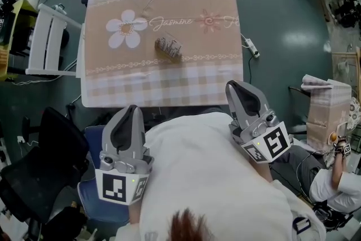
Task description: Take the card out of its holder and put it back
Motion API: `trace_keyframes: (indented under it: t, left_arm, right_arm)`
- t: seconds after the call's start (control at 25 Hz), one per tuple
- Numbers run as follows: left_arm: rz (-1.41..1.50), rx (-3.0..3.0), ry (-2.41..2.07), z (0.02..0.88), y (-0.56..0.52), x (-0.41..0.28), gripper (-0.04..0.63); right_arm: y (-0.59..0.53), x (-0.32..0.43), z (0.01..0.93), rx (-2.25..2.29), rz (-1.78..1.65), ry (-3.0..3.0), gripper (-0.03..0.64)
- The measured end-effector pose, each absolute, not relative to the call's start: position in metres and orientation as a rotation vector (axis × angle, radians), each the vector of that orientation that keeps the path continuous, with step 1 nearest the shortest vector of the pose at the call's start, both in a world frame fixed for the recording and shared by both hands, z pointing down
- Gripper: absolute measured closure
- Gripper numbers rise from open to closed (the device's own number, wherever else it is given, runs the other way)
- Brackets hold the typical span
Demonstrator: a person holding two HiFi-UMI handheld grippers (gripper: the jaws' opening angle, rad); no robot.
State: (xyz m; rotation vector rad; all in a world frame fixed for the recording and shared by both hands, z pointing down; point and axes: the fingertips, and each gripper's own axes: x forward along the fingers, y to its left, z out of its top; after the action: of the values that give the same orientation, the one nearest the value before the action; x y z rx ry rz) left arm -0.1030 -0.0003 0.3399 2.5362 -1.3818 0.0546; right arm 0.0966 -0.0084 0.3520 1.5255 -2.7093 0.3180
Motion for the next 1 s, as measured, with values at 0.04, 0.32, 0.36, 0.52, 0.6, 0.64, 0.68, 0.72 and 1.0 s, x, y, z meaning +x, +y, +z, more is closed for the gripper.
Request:
trace_keyframes:
  t: [0.04, 0.32, 0.36, 0.52, 0.6, 0.64, 0.68, 0.72, 1.0]
  left_arm:
    - [0.054, 2.537, -1.388, 0.339, 0.001, -0.102, 0.595]
    - [0.015, 2.495, -1.444, 0.333, 0.015, -0.086, 0.595]
    - [0.006, 2.487, -1.449, 0.331, 0.017, -0.082, 0.595]
    - [-0.022, 2.476, -1.441, 0.326, 0.03, -0.059, 0.595]
    - [-0.023, 2.481, -1.43, 0.324, 0.038, -0.046, 0.595]
    - [-0.025, 2.482, -1.427, 0.324, 0.042, -0.04, 0.595]
    - [-0.026, 2.483, -1.426, 0.323, 0.045, -0.035, 0.595]
    - [-0.025, 2.484, -1.427, 0.323, 0.048, -0.03, 0.595]
    - [0.099, 2.554, -1.466, 0.322, 0.077, 0.001, 0.595]
  right_arm:
    - [-0.007, 0.098, 0.352, 1.518, 0.313, -2.711, 0.618]
    - [0.005, 0.115, 0.345, 1.452, 0.282, -2.729, 0.618]
    - [0.007, 0.12, 0.343, 1.44, 0.281, -2.731, 0.618]
    - [0.027, 0.137, 0.338, 1.373, 0.269, -2.757, 0.621]
    - [0.039, 0.144, 0.338, 1.343, 0.264, -2.764, 0.623]
    - [0.044, 0.148, 0.339, 1.337, 0.263, -2.763, 0.624]
    - [0.048, 0.153, 0.339, 1.339, 0.265, -2.758, 0.624]
    - [0.052, 0.159, 0.34, 1.349, 0.271, -2.75, 0.624]
    - [0.081, 0.19, 0.343, 1.409, 0.281, -2.745, 0.623]
